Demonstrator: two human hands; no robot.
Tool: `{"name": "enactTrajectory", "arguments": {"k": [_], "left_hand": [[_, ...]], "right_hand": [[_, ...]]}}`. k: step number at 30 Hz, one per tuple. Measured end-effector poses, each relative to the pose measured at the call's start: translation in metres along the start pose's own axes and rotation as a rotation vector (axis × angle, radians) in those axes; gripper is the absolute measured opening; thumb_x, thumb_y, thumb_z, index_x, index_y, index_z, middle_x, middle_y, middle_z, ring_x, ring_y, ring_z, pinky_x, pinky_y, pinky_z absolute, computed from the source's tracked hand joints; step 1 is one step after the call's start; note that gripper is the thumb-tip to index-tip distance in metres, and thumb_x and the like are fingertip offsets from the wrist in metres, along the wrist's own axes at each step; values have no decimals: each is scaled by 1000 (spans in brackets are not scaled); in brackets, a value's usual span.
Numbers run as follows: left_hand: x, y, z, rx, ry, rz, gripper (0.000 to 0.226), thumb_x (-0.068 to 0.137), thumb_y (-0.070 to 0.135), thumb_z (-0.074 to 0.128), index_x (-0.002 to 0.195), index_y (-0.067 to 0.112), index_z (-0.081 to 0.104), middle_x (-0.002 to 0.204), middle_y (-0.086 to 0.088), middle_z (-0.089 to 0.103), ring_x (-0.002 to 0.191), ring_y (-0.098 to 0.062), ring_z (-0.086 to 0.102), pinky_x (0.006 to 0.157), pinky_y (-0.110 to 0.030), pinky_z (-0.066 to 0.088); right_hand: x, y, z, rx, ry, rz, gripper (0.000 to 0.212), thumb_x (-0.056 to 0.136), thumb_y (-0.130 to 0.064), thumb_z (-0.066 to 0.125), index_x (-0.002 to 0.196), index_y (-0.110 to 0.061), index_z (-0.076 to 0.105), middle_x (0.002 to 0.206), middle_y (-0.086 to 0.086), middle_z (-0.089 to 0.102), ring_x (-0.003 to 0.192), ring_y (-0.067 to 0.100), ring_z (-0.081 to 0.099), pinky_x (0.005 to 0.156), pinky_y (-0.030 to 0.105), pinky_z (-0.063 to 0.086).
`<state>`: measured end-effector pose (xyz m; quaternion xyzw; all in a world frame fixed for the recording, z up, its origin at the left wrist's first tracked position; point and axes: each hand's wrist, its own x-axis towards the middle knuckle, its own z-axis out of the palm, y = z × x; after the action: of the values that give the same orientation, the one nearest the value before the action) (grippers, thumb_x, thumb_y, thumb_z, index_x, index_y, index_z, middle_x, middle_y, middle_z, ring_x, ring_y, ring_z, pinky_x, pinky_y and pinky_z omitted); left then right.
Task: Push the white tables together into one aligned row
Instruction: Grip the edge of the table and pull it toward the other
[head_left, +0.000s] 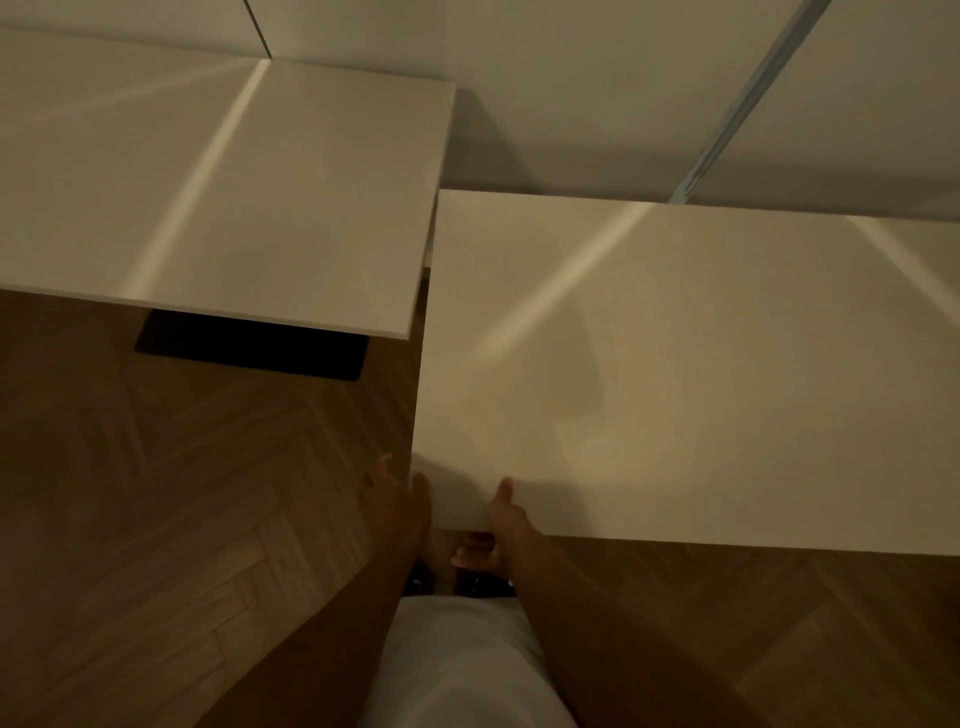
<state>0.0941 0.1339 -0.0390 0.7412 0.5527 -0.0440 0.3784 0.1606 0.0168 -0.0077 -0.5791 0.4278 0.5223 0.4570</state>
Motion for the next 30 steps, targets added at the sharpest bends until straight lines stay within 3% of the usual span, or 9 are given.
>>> {"name": "enactTrajectory", "arguments": {"k": [4, 7, 10, 13, 15, 19, 23, 27, 30], "left_hand": [[-12, -11, 1, 22, -76, 157, 59, 90, 16, 68, 144, 10, 46, 134, -21, 53, 114, -37, 57, 94, -45, 49], [-21, -17, 0, 92, -151, 183, 78, 85, 6, 66, 155, 12, 32, 145, -19, 46, 127, -37, 50, 105, -49, 45], [-26, -16, -9, 150, -231, 317, 90, 82, 4, 67, 159, 15, 21, 156, -17, 31, 136, -36, 41, 110, -49, 42], [-20, -24, -17, 356, -271, 567, 99, 85, 27, 73, 161, 11, 10, 166, -15, 13, 152, -35, 18, 121, -48, 28], [-17, -30, -19, 461, -246, 672, 106, 83, 58, 62, 160, 9, 10, 167, -14, 11, 155, -35, 9, 121, -51, 26], [-7, -36, -17, 581, -189, 785, 98, 77, 67, 38, 152, 5, 28, 157, -20, 38, 147, -38, 25, 104, -59, 47], [0, -31, -9, 593, -194, 877, 90, 84, 62, 40, 155, 7, 26, 159, -19, 36, 148, -40, 30, 112, -57, 40], [18, -37, 10, 569, -259, 979, 103, 85, 54, 70, 159, 6, 18, 165, -17, 20, 152, -37, 21, 118, -51, 28], [26, -37, 13, 557, -268, 1018, 105, 87, 47, 70, 160, 6, 7, 165, -17, 17, 152, -33, 17, 119, -47, 20]], "right_hand": [[-4, 10, -12, -224, 6, -82, 65, 99, -66, 26, 124, -11, 51, 112, 21, 64, 97, 38, 67, 78, 56, 60], [-4, 14, -25, -591, 36, -206, 51, 101, -48, 39, 100, -3, 62, 104, 18, 69, 96, 34, 69, 85, 52, 59], [-5, 12, -26, -1018, 167, -626, 31, 95, -33, 48, 81, -8, 61, 84, 8, 67, 78, 24, 67, 73, 39, 59], [-15, 10, -10, -1273, 261, -1059, 17, 95, -30, 51, 104, -17, 58, 100, 3, 63, 93, 21, 60, 76, 36, 53], [-16, 10, 0, -1397, 277, -1193, 40, 92, -28, 57, 131, -20, 49, 126, 5, 54, 115, 23, 51, 90, 37, 50], [-6, 14, 7, -1589, 256, -1253, 92, 89, -44, 62, 158, -16, 8, 164, 15, 9, 151, 35, 11, 121, 44, 22], [12, 13, 13, -1673, 361, -1248, 101, 87, -53, 59, 159, -15, -2, 166, 15, -7, 152, 35, -9, 123, 50, 11], [17, 13, 18, -1611, 506, -1200, 74, 86, -37, 50, 151, -6, 36, 159, 17, 28, 144, 39, 32, 108, 55, 42], [25, 17, 22, -1624, 553, -1190, 74, 82, -36, 65, 147, -6, 45, 157, 17, 35, 143, 39, 36, 109, 54, 34]]}}
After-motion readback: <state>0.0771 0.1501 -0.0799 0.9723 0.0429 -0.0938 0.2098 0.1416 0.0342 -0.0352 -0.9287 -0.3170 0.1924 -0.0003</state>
